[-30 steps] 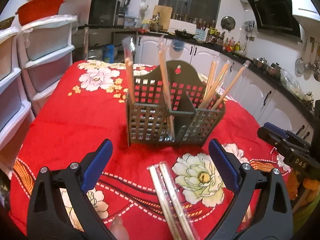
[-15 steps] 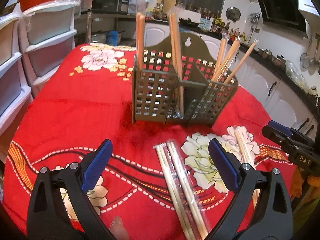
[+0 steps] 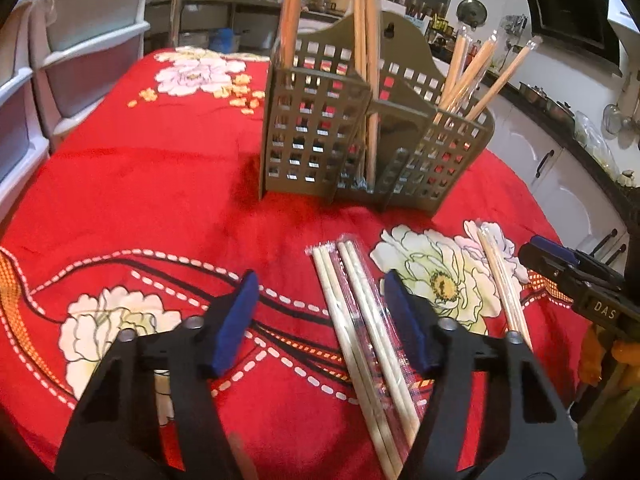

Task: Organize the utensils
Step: 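Grasp a wrapped chopstick pair with the left gripper while the right grasps another pair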

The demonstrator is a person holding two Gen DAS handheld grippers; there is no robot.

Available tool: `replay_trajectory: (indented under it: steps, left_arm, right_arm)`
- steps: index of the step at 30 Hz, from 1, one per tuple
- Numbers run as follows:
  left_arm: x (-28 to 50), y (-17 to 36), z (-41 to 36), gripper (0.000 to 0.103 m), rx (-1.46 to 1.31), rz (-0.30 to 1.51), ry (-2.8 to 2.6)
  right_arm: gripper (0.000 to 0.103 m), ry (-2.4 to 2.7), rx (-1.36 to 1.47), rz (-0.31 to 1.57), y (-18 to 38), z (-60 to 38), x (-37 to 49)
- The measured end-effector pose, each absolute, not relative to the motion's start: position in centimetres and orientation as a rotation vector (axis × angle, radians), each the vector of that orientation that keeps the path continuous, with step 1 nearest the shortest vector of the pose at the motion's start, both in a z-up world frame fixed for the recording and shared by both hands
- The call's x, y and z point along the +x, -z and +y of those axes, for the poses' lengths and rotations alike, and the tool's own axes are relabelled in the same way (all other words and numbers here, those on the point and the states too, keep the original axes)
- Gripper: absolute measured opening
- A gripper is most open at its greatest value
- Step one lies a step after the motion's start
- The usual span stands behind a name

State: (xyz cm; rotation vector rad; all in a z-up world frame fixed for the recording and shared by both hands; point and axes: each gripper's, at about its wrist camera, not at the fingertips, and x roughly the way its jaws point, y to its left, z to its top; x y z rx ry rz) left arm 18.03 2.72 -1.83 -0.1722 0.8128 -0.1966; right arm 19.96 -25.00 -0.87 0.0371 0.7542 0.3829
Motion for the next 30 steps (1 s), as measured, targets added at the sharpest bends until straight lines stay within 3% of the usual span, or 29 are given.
replay_trajectory:
  steps: [4, 10, 19, 30]
  left_arm:
    - [18.6, 2.6, 2.6, 0.032, -0.198, 0.855, 0.224]
    - [19.5, 3.6, 2.5, 0.022, -0.201, 0.890, 0.223]
    - [20.1, 3.7, 2.9, 0.021, -0.200, 0.901, 0.226]
    - [21.1, 3.8, 2.9, 0.021, -0.190, 0.911, 0.229]
  right_arm:
    - [0.052, -0.377, 0.040, 0.786, 1.4, -25.0, 20.6]
    - [0.039, -0.357, 0.052, 0.846, 2.6, -25.4, 22.2]
    - [0.025, -0.321, 0.105, 0.923, 4.1, -26.4, 25.0]
    - [0.016, -0.273, 0.084, 0.944, 4.6, -27.0, 26.9]
